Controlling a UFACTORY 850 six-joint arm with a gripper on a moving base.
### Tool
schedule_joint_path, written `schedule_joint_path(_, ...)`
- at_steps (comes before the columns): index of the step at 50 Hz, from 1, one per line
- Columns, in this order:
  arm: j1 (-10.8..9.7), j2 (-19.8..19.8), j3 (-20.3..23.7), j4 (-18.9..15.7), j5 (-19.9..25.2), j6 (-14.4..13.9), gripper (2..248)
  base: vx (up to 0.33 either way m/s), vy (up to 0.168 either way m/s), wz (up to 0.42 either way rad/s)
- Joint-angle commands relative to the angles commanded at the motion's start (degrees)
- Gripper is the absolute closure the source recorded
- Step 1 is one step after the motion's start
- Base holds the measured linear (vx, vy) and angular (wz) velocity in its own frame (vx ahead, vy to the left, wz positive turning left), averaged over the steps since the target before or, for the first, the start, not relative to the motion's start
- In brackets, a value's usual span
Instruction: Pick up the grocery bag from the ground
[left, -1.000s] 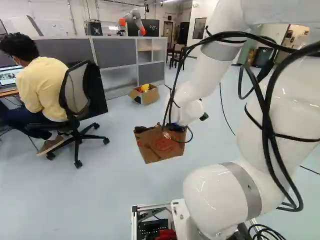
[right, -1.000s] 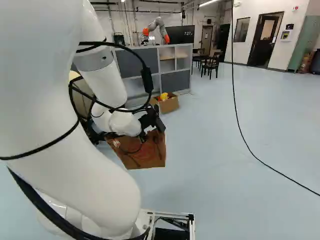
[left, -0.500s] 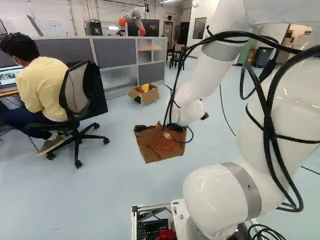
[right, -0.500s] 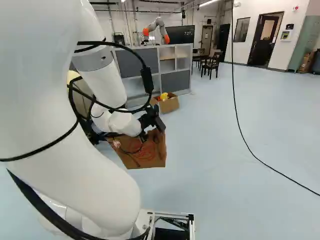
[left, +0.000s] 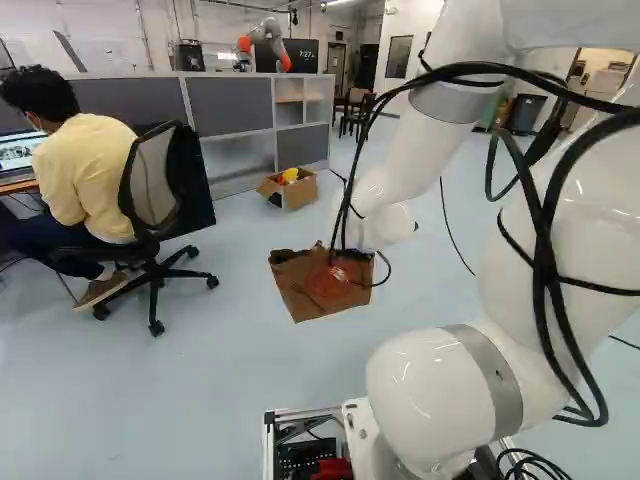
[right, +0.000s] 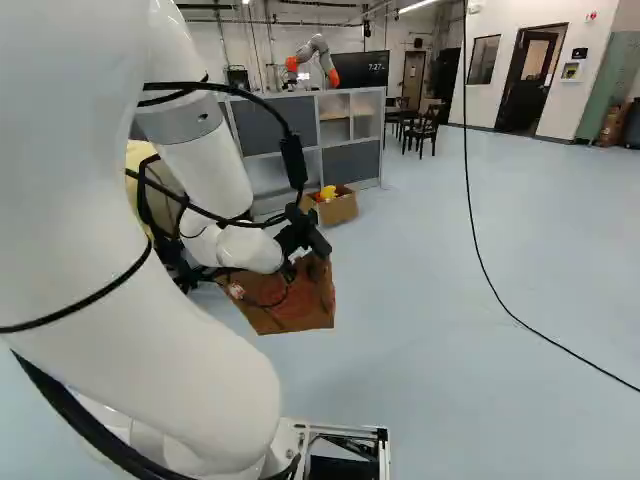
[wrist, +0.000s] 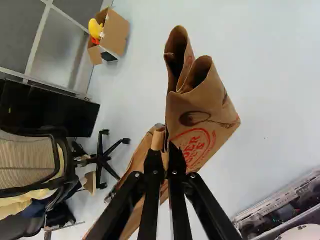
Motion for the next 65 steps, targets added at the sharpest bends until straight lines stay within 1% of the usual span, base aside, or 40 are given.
schedule_joint_path(12,-0.3,1.2,1.1,-0.2,2.4,-4.4,227,0.000,0.000,0.000)
schedule_joint_path(23,-0.7,2.6,2.3,-0.3,5.0,-9.3,227,0.000,0.000,0.000)
schedule_joint_path(35,-1.1,4.4,3.8,-0.6,8.5,-15.6,227,0.000,0.000,0.000)
schedule_joint_path(53,-1.9,7.3,6.4,-0.9,14.1,-26.1,227,0.000,0.000,0.000)
schedule_joint_path(65,-2.3,8.9,7.8,-1.2,17.3,-31.9,227,0.000,0.000,0.000)
